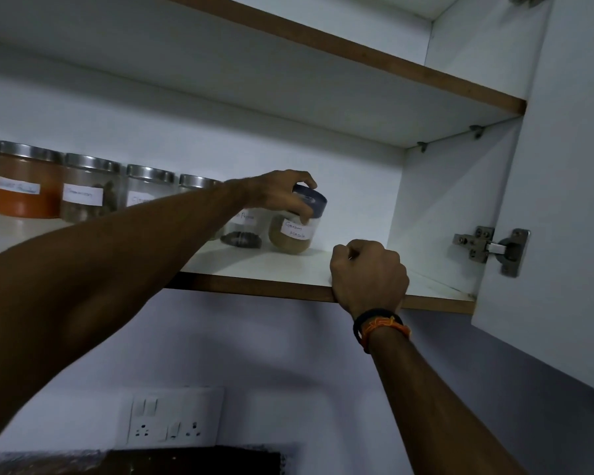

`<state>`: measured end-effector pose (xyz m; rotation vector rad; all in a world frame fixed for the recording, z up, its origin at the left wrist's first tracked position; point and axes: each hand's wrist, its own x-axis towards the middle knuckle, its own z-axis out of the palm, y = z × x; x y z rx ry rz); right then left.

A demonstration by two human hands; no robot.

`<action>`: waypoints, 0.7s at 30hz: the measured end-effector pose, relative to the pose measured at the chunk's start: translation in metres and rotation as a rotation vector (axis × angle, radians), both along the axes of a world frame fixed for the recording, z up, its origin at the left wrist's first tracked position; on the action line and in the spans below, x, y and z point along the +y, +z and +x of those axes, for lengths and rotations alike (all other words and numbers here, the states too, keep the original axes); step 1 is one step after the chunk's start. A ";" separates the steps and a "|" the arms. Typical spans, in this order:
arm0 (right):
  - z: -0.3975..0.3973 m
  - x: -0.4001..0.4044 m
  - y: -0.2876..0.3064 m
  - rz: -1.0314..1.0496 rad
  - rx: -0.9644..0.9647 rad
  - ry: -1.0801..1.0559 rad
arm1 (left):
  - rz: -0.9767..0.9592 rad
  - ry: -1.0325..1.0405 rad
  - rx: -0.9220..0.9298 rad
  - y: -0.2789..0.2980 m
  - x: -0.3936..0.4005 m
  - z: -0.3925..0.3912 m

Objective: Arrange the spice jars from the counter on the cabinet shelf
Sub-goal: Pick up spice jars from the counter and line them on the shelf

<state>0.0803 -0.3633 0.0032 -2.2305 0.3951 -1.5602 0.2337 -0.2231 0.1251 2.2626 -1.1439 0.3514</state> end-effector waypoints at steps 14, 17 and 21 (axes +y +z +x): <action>-0.001 -0.001 -0.001 -0.014 -0.019 -0.005 | 0.302 0.183 -0.344 -0.005 -0.011 0.013; 0.000 0.000 0.000 -0.018 -0.016 -0.004 | 0.306 0.167 -0.349 -0.006 -0.008 0.014; 0.000 0.000 0.000 -0.013 -0.019 -0.006 | 0.274 0.154 -0.336 -0.006 -0.005 0.014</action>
